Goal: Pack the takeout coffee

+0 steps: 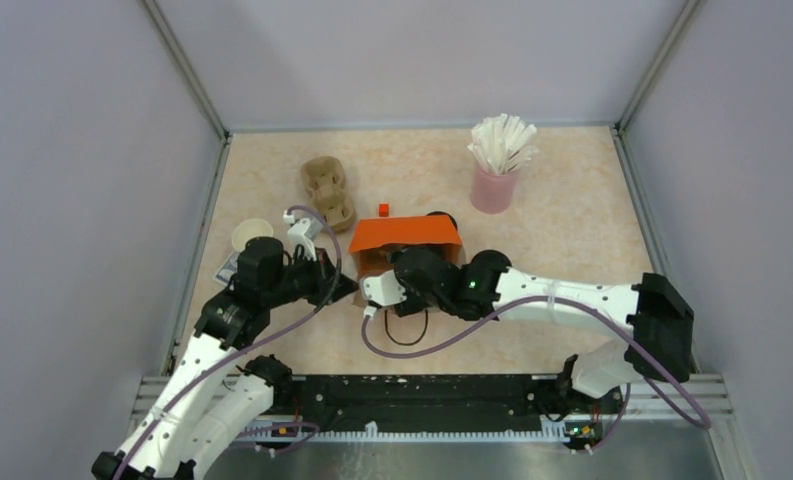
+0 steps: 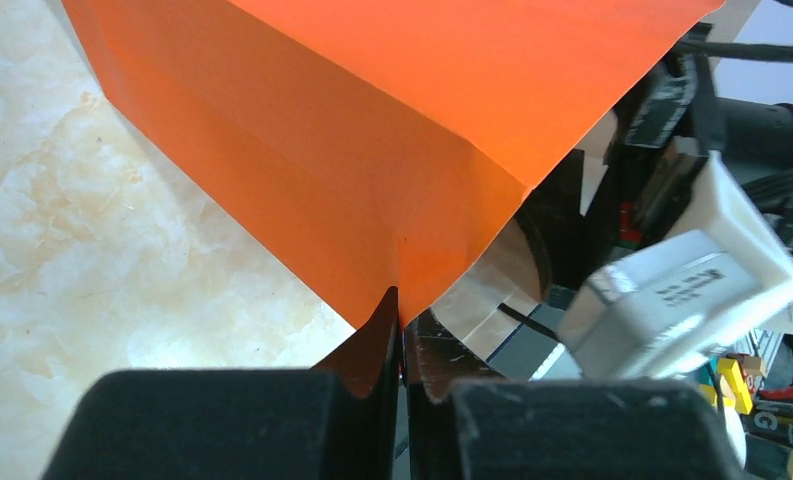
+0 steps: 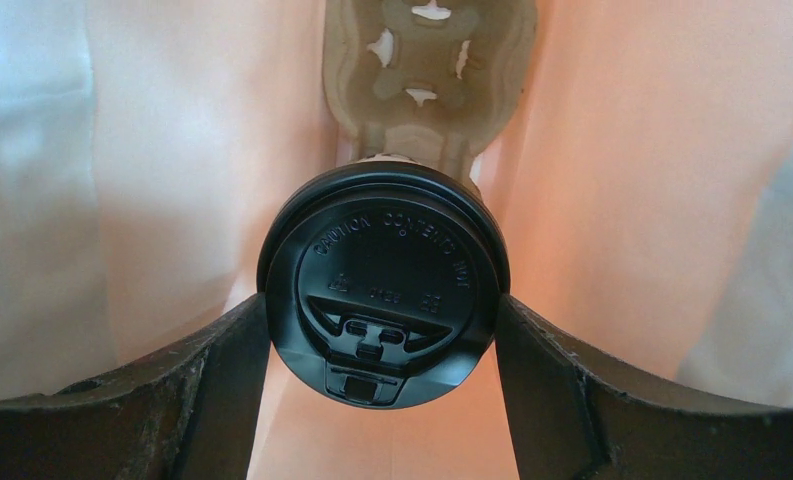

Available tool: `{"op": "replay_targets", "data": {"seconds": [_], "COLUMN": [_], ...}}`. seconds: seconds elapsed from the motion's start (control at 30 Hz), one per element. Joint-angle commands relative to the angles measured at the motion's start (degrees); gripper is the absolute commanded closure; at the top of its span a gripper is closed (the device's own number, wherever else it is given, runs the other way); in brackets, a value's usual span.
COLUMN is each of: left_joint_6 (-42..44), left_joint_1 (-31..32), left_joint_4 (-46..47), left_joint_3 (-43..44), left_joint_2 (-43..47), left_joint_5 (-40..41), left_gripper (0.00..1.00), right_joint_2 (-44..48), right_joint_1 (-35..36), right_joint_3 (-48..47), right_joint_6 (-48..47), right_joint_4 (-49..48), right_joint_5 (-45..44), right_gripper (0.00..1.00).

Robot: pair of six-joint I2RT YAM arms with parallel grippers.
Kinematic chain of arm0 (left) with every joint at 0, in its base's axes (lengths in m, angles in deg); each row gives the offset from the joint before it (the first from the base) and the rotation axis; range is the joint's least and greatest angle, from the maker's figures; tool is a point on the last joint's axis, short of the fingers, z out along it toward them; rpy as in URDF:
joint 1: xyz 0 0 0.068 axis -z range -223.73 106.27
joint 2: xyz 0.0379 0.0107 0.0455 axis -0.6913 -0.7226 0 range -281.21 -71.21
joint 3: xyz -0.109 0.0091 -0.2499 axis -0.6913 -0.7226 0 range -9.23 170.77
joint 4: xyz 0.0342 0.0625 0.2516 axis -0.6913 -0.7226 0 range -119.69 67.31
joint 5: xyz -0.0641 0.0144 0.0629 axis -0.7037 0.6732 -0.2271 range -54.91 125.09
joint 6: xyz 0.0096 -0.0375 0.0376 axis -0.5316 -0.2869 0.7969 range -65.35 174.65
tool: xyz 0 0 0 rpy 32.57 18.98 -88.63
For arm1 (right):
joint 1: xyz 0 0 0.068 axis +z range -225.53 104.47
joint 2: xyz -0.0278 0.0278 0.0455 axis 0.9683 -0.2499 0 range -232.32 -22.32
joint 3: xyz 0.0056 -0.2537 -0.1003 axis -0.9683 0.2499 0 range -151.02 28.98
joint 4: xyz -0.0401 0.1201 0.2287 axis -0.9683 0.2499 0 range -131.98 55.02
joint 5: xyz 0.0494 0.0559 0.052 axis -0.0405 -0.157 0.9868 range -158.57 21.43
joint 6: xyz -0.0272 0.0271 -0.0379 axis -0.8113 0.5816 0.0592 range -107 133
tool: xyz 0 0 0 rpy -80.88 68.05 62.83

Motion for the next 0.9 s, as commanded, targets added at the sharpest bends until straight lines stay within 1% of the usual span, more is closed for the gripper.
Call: {"op": "replay_targets", "data": {"seconds": [0.0, 0.13, 0.23, 0.37, 0.53, 0.67, 0.87], "left_joint_6": [0.27, -0.75, -1.59, -1.44, -1.29, -0.57, -0.32], "left_joint_1": [0.13, 0.13, 0.13, 0.13, 0.13, 0.13, 0.13], "left_joint_4": [3.97, 4.93, 5.0, 5.02, 4.02, 3.63, 4.16], "left_joint_3": [-0.37, -0.91, -0.63, -0.05, 1.55, 1.16, 1.37], "left_joint_2": [1.05, 1.24, 0.82, -0.23, -1.28, -0.83, -0.42], "left_joint_5": [-1.95, -1.67, -1.05, -0.19, -0.83, -0.53, -0.33], "left_gripper": [0.94, 0.94, 0.94, 0.94, 0.94, 0.93, 0.92], "right_joint_2": [-2.17, -1.41, -0.61, 1.57, 1.74, 2.31, 1.89], "right_joint_1": [-0.99, -2.17, -2.92, -3.62, -4.37, -5.73, -5.89], "right_joint_3": [-3.68, -4.32, -4.96, -1.13, -1.32, 0.2, 0.59], "right_joint_6": [-1.95, -2.49, -2.95, -4.64, -5.37, -5.54, -6.71], "right_joint_4": [-0.16, -1.07, 1.16, -0.54, -1.24, -0.89, -0.58], "right_joint_5": [0.02, -0.07, -0.03, -0.36, -0.77, 2.53, 3.28], "right_gripper": [0.48, 0.48, 0.48, 0.48, 0.48, 0.48, 0.48]}}
